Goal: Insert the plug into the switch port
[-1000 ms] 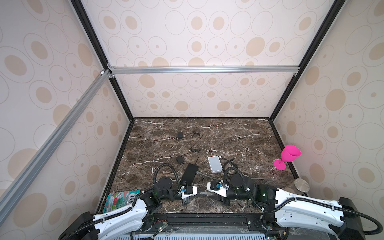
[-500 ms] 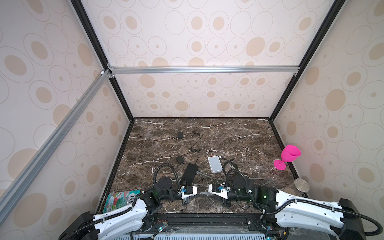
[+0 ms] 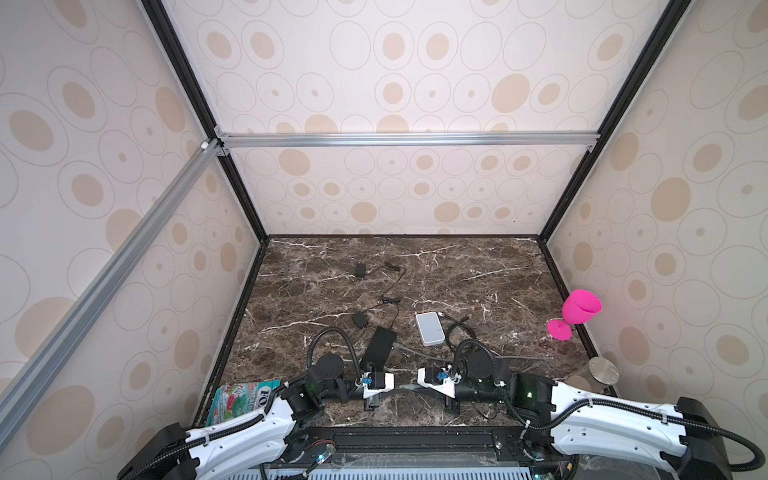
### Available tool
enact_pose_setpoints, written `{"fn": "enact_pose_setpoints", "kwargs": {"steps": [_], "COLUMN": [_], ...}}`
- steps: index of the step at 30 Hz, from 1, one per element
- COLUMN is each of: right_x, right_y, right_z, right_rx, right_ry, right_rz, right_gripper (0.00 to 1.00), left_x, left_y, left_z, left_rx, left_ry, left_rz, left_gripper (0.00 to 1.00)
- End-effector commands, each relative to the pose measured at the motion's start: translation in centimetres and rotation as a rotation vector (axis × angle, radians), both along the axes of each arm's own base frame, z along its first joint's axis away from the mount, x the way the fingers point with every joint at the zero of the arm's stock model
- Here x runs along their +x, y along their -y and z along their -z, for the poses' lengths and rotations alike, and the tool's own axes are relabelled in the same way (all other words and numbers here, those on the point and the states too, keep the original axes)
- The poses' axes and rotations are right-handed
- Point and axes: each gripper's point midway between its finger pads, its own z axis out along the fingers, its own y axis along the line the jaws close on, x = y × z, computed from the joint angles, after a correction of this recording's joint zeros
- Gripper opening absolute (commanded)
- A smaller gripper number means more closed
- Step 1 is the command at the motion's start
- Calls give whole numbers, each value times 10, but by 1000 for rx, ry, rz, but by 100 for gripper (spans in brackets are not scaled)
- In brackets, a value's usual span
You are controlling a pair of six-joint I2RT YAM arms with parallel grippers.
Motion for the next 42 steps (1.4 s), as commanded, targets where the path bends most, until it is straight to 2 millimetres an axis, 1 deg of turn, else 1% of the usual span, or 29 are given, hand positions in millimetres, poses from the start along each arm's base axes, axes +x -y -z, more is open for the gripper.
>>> {"fn": "enact_pose_setpoints", "kwargs": {"steps": [1, 13, 18, 22, 27, 31, 33, 34, 37, 42], "right_x": [-6, -5, -5, -6, -6, -6, -6, -7, -6, -4], "right_y": [-3, -1, -1, -1, -1, 0, -1, -1, 0, 0], "right_z": [0, 4, 7, 8, 9, 12, 11, 11, 14, 17], "right_rx": [14, 0, -9, -12, -17, -25, -24, -24, -32, -44], "right_ry": [-9, -8, -7, -9, -6, -5, -7, -8, -6, -4], "right_rz": [-35, -31, -33, -40, -39, -38, -40, -43, -40, -34], "right_gripper": [19, 20, 23, 24, 20, 21, 17, 17, 27, 26], "left_x": [1, 1, 2, 2, 2, 2, 2, 2, 2, 2], "left_y": [4, 4, 4, 4, 4, 4, 5, 5, 4, 4], "left_z": [-16, -17, -16, -16, -17, -16, -17, -16, -17, -17], "left_rx": [-30, -33, -33, -31, -33, -31, -32, -31, -32, -32], "left_ry": [45, 47, 47, 46, 46, 44, 45, 44, 45, 44], "left_rz": [11, 8, 6, 7, 5, 6, 6, 6, 6, 6], "left_gripper": [0, 0, 0, 0, 0, 0, 0, 0, 0, 0]}}
